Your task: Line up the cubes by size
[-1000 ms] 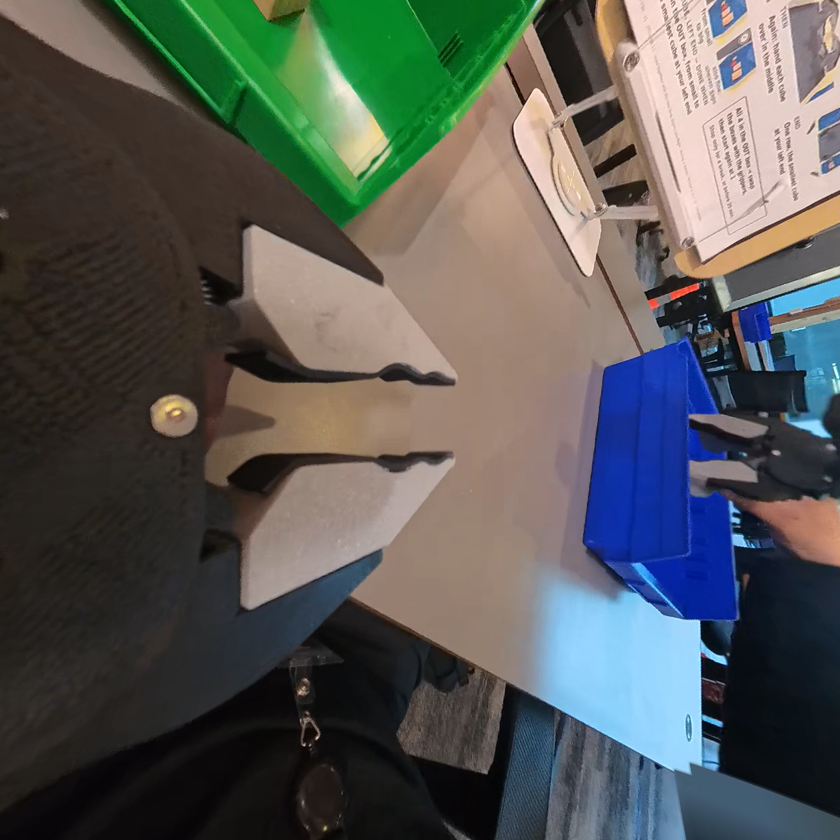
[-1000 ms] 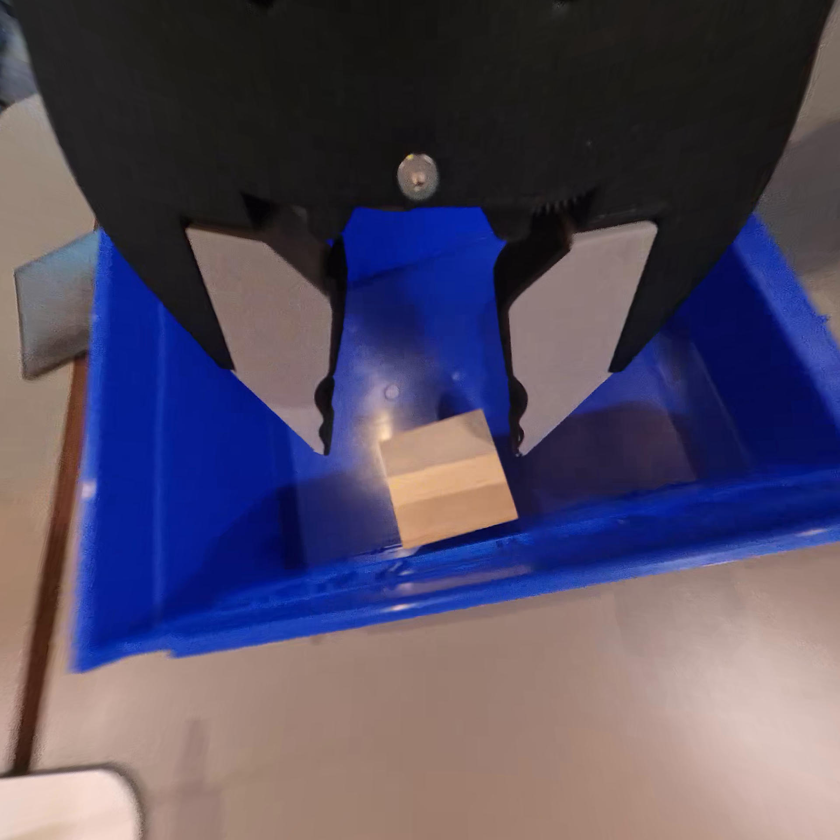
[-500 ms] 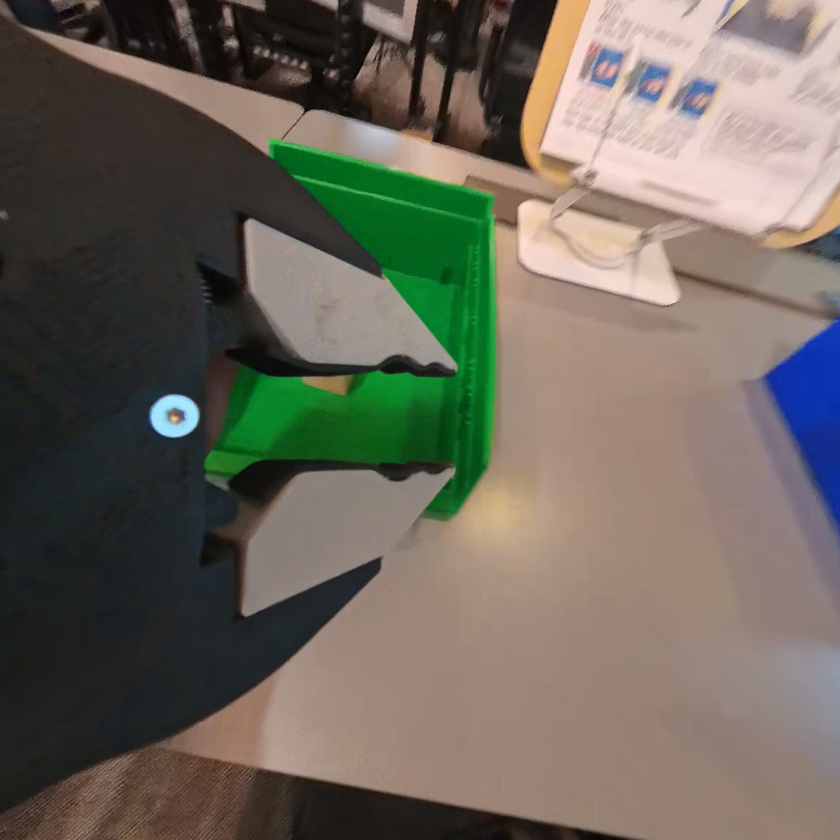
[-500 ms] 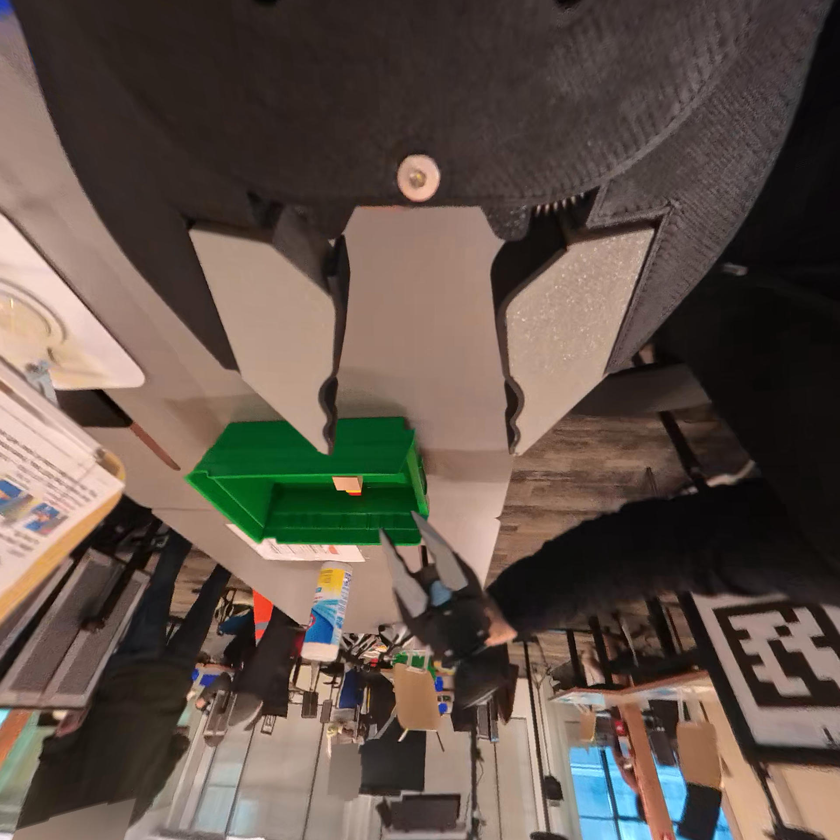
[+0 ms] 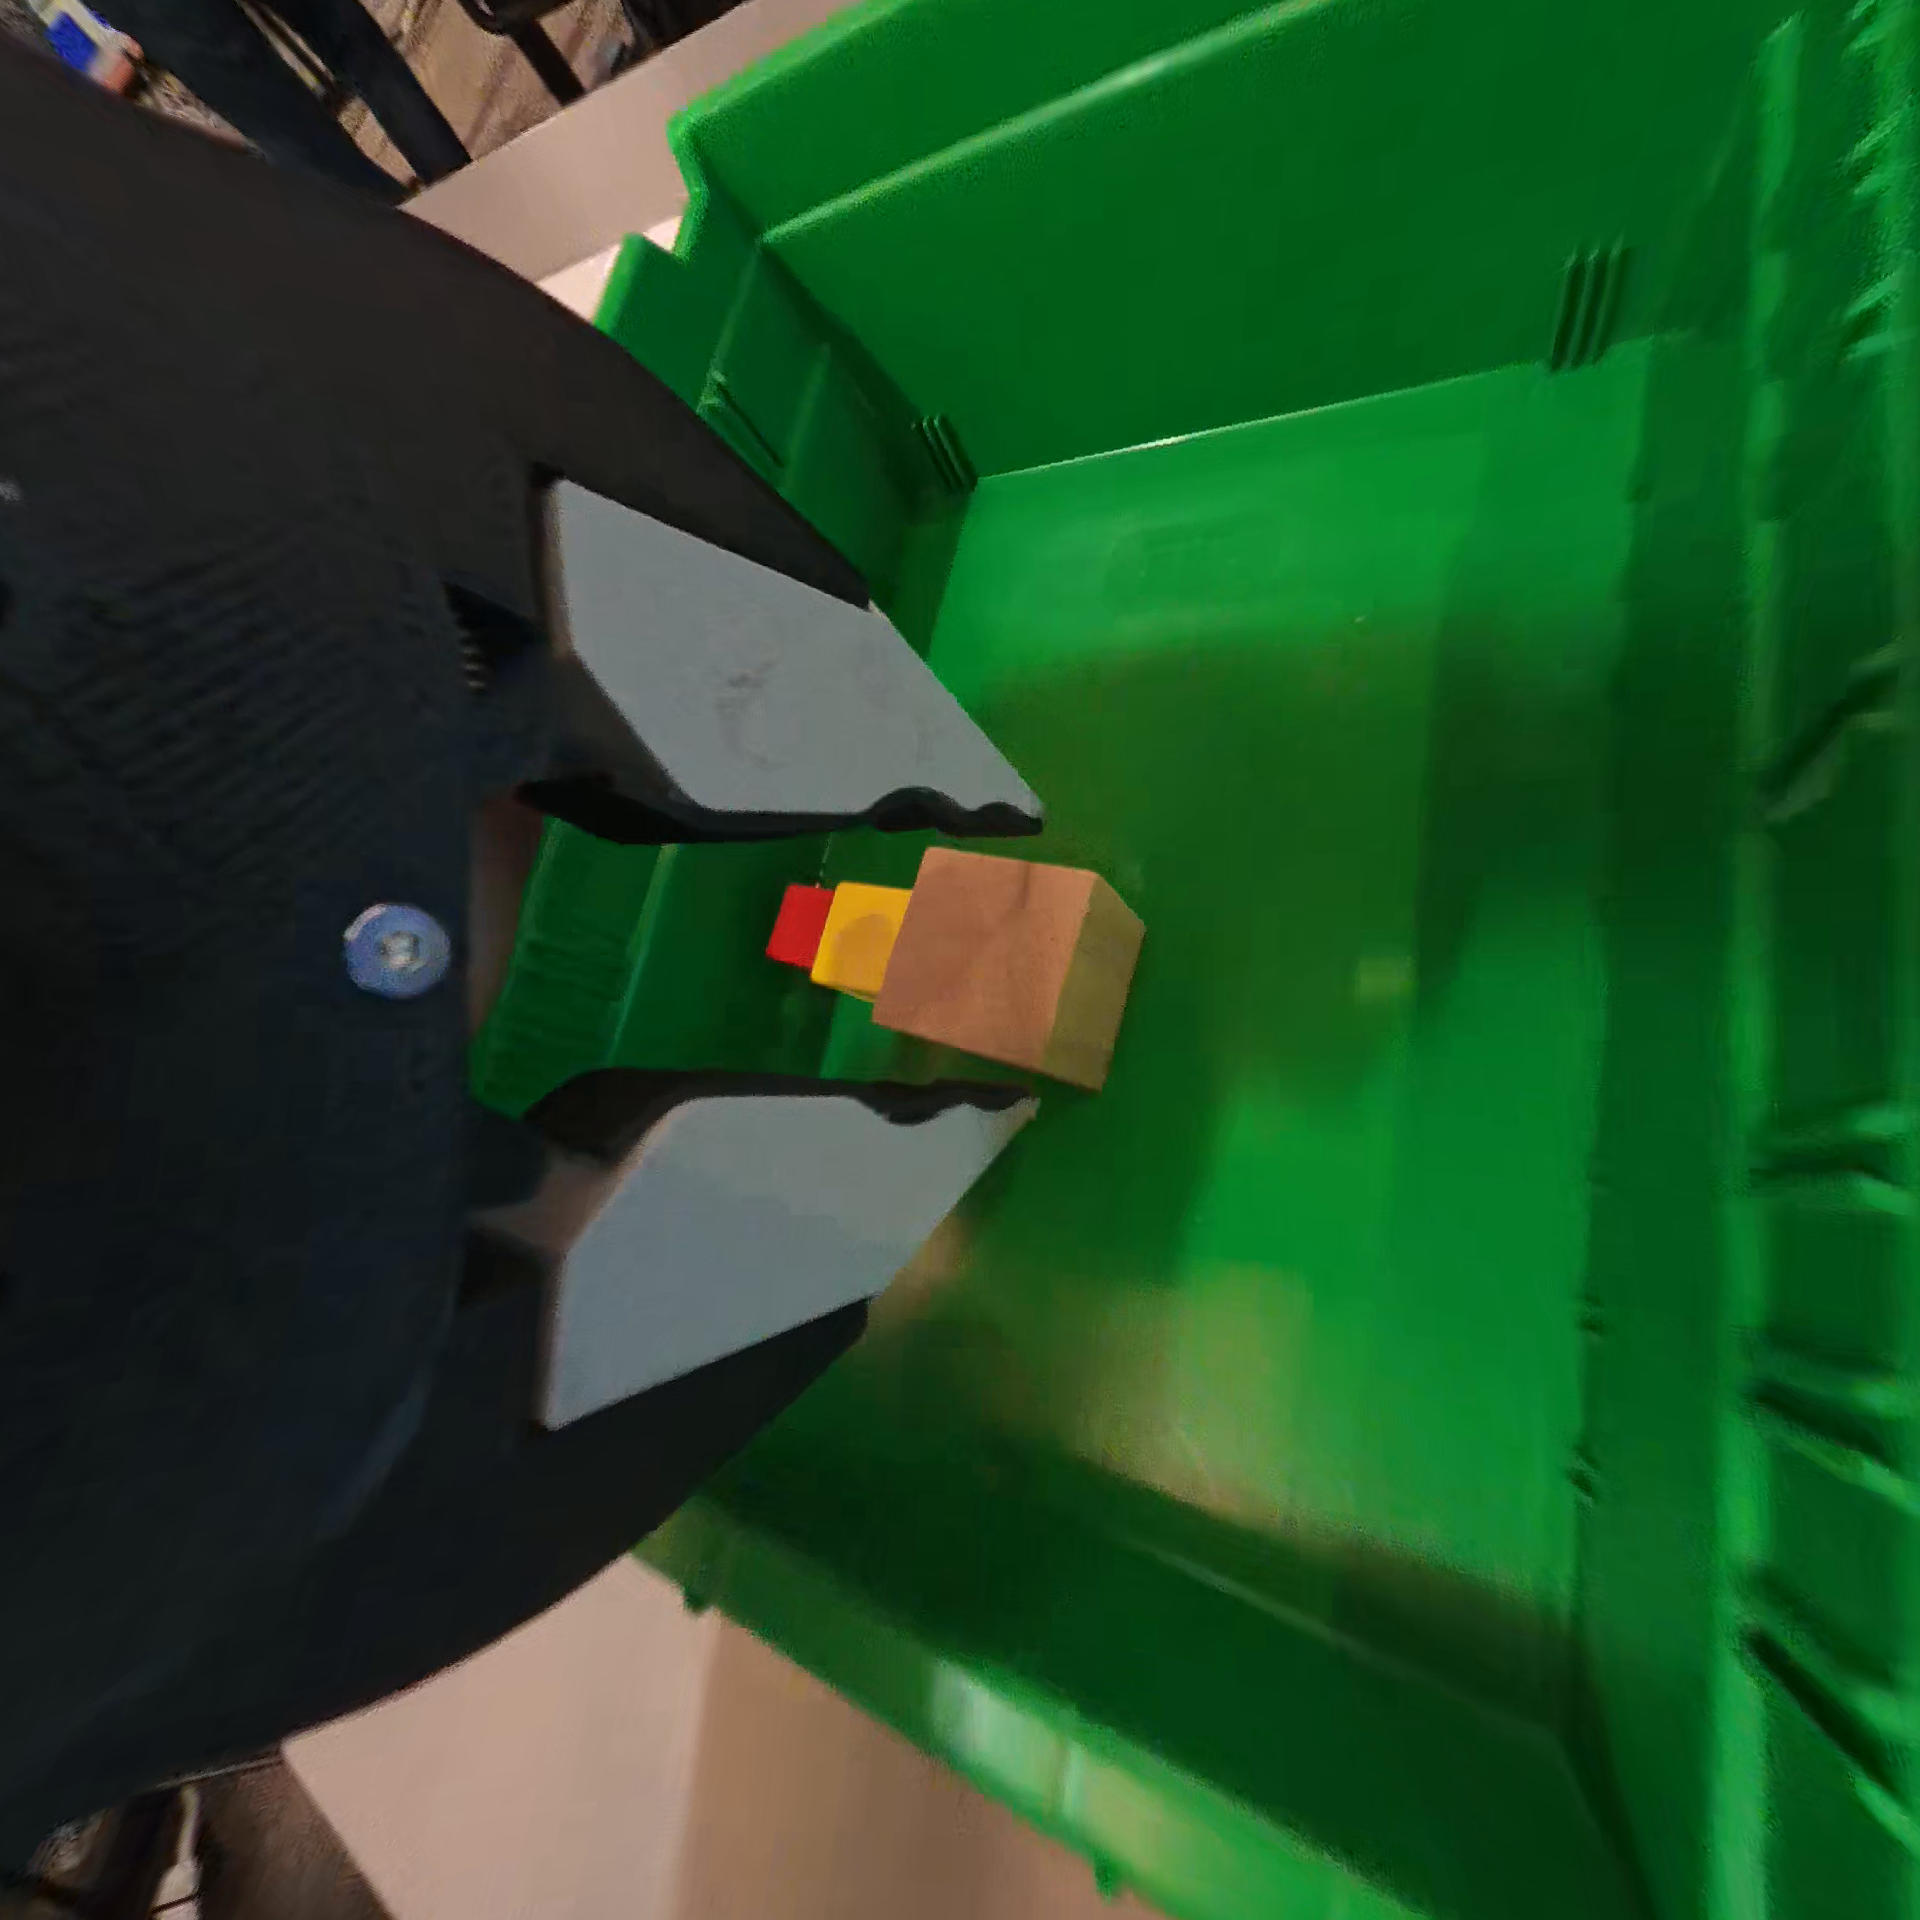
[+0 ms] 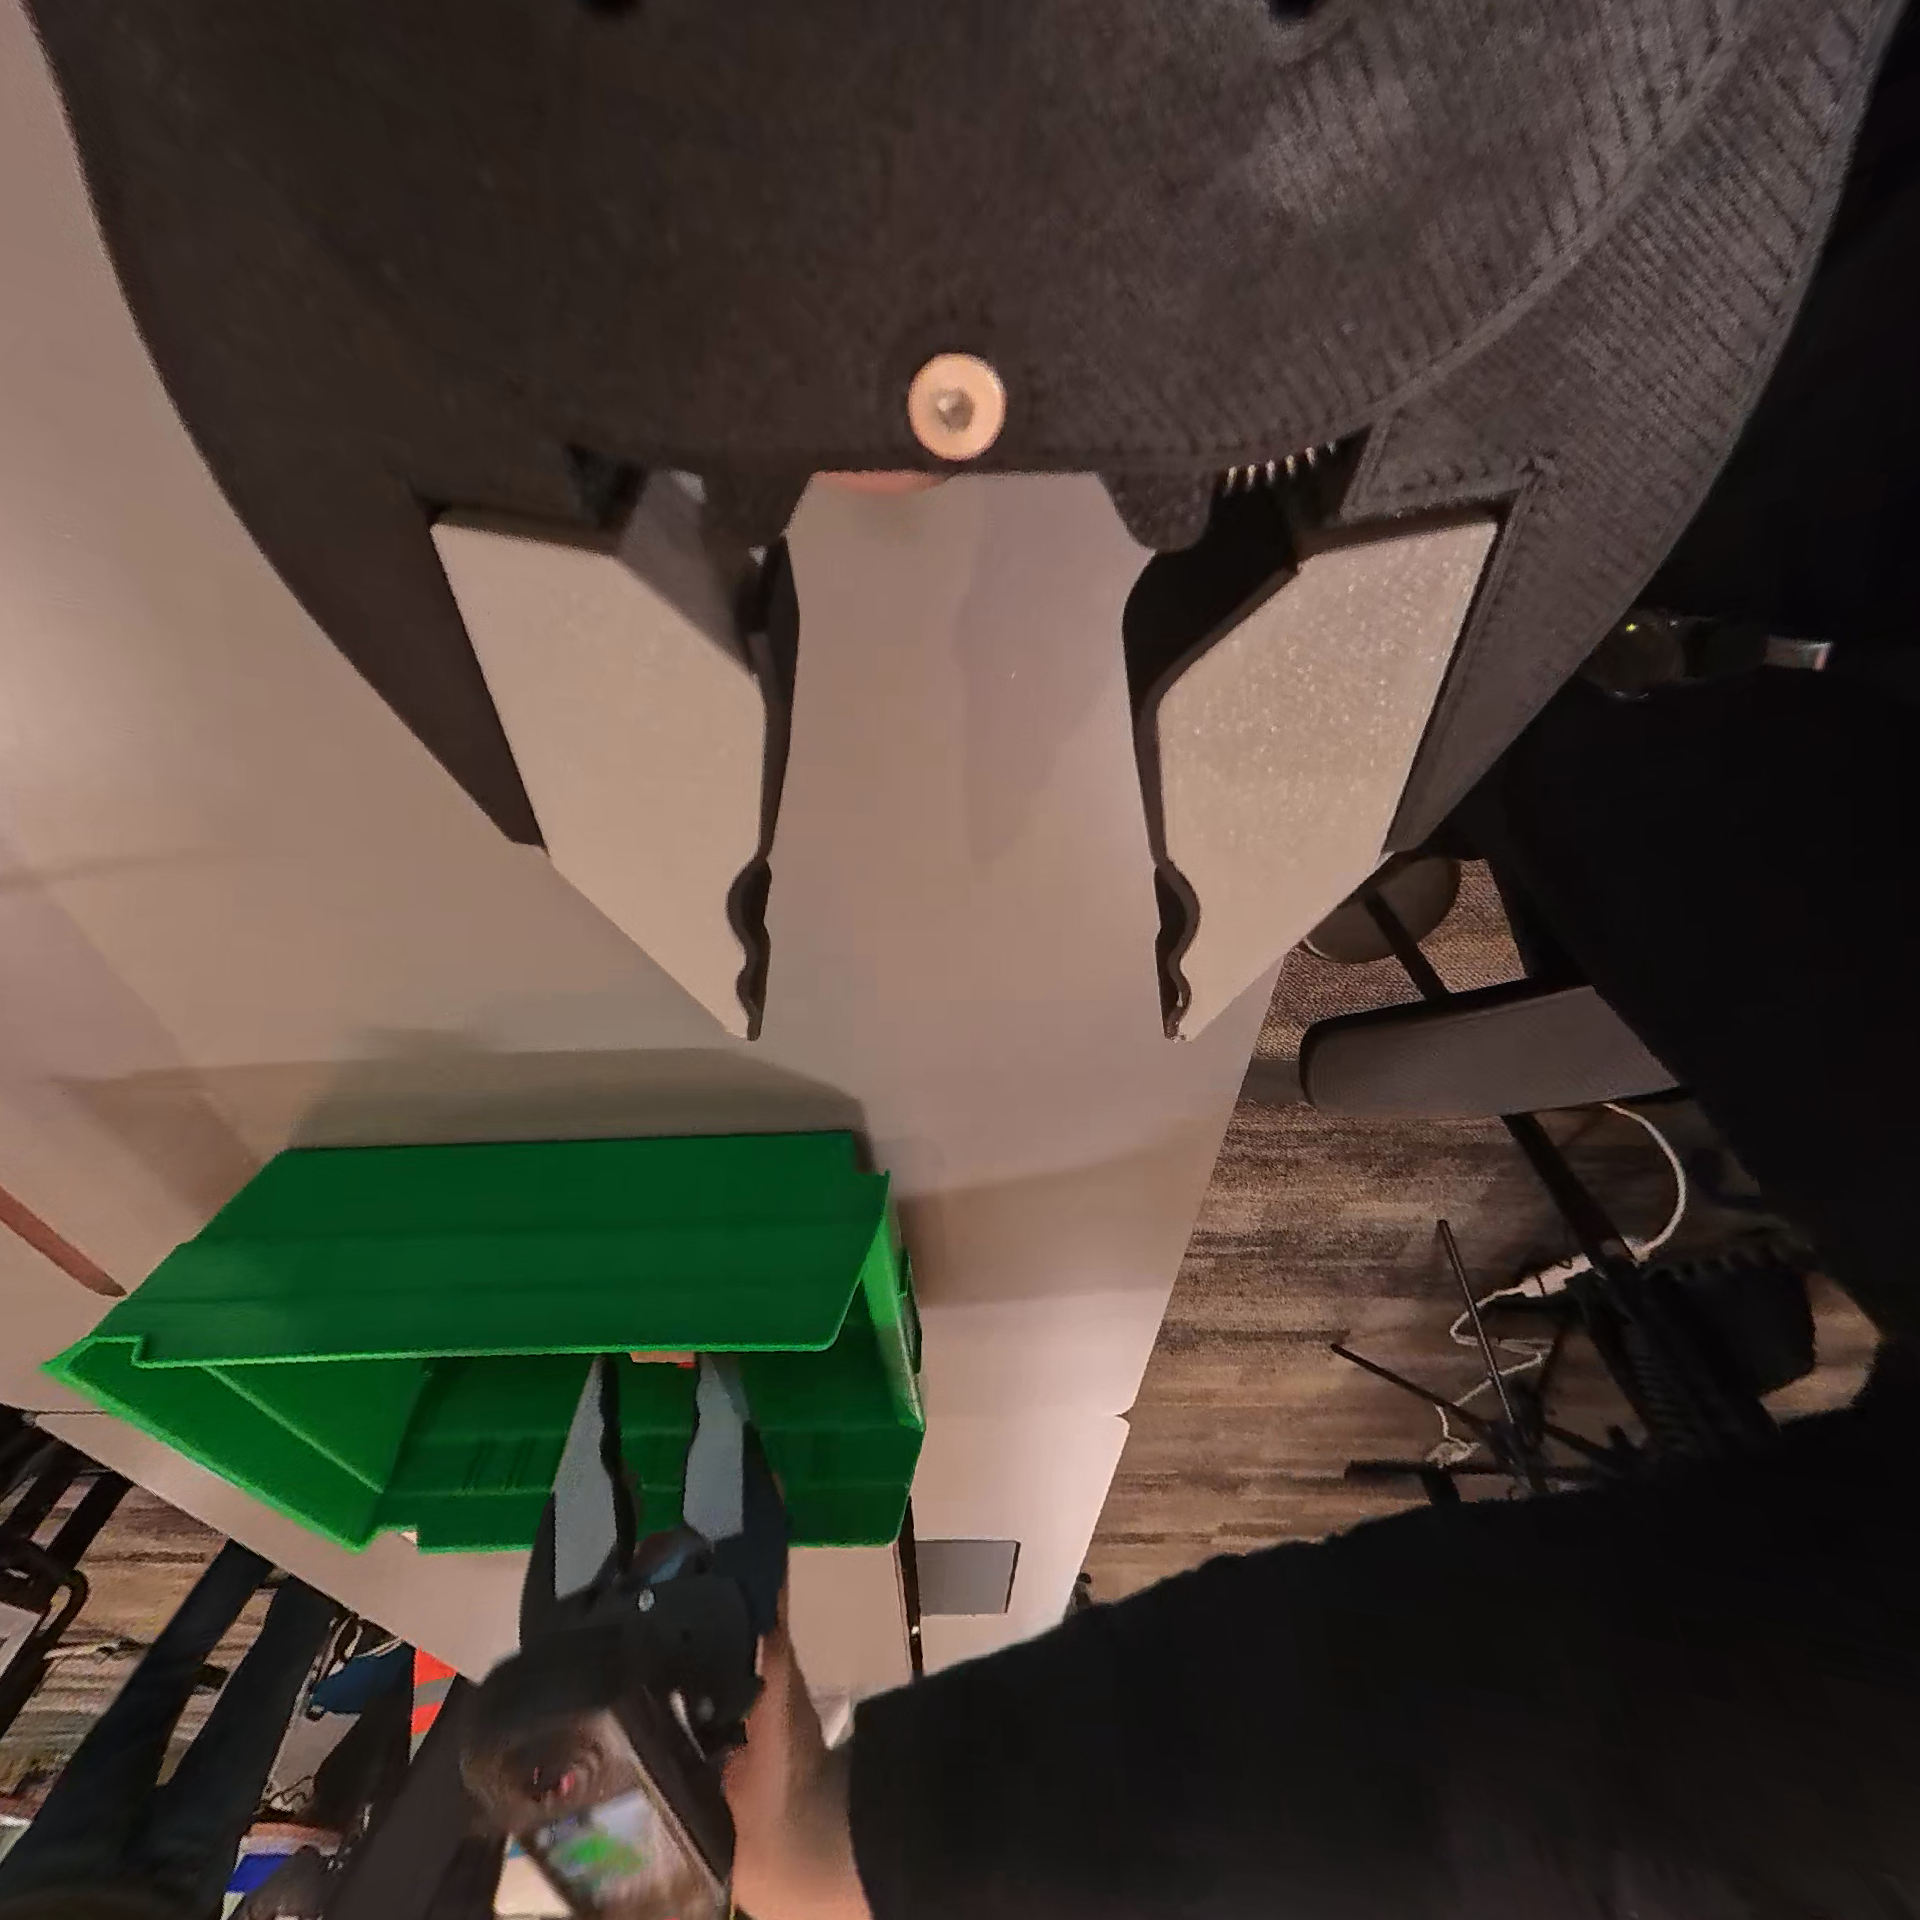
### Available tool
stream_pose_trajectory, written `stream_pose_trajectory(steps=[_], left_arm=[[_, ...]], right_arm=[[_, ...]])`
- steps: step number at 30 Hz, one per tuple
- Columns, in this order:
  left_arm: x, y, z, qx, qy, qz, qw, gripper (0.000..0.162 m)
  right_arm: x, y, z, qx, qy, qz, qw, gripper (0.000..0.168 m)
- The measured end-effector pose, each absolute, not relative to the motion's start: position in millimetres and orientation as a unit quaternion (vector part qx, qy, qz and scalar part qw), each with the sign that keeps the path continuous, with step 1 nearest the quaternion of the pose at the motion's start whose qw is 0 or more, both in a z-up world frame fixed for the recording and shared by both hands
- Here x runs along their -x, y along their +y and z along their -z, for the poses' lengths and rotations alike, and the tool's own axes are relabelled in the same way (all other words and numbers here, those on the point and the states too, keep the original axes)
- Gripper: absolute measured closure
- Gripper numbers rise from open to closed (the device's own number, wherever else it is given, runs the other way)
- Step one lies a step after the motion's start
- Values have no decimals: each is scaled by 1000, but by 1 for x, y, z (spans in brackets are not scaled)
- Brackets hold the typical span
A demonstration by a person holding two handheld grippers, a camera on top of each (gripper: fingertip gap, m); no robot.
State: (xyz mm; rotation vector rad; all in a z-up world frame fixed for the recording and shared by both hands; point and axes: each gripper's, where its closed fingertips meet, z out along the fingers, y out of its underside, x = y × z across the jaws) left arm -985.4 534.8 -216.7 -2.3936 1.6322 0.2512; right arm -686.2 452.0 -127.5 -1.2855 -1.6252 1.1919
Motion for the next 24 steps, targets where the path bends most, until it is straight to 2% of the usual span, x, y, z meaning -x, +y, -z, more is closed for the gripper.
stream_pose_trajectory(steps=[6, 10, 17, 18, 20, 21, 24], left_arm=[[997, 536, 243, 802, 585, -87, 81, 116], [989, 536, 231, 789, 596, -91, 120, 117], [863, 517, 108, 667, 572, -13, 477, 117], [839, 504, 95, 637, 576, 1, 513, 117], [792, 476, 75, 574, 581, 33, 576, 117], [771, 462, 68, 545, 583, 49, 601, 117], [726, 432, 59, 491, 579, 83, 645, 117]], right_arm=[[684, 454, 122, 505, -619, -485, 356, 97], [686, 459, 132, 522, -619, -474, 346, 100], [700, 457, 124, 545, -549, -567, 284, 99], [701, 452, 115, 534, -533, -601, 264, 101], [699, 435, 94, 491, -516, -666, 221, 124], [699, 432, 85, 482, -503, -685, 214, 124], [704, 424, 66, 473, -473, -715, 204, 109]])
